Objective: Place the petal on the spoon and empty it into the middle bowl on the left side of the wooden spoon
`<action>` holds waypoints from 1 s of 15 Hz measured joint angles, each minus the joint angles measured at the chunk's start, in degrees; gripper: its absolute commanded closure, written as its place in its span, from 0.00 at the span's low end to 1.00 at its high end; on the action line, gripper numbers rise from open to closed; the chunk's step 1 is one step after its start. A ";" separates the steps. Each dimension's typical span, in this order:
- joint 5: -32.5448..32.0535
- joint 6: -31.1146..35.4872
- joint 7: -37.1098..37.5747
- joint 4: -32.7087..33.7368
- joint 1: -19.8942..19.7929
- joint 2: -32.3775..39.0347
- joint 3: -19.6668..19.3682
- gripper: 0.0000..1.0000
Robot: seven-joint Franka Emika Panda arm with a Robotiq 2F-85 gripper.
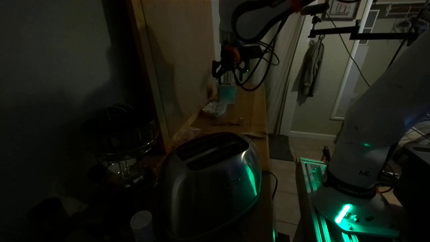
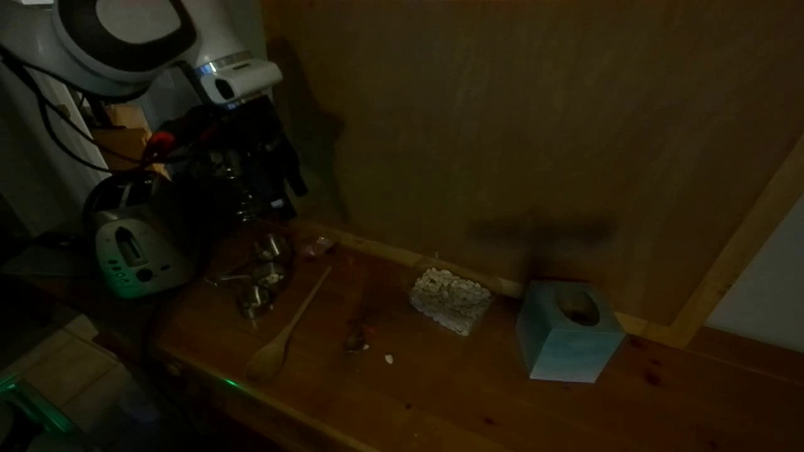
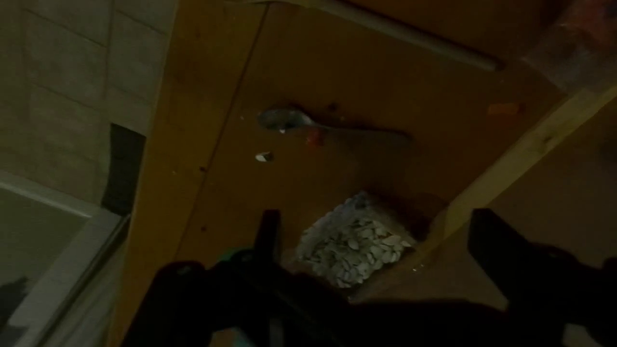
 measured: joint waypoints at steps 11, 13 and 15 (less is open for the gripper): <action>0.18 2.01 1.41 -0.18 0.90 5.52 -9.37 0.00; 0.18 2.00 1.40 -0.17 1.01 5.52 -9.46 0.00; 0.19 1.96 1.72 -0.18 0.98 5.88 -10.32 0.00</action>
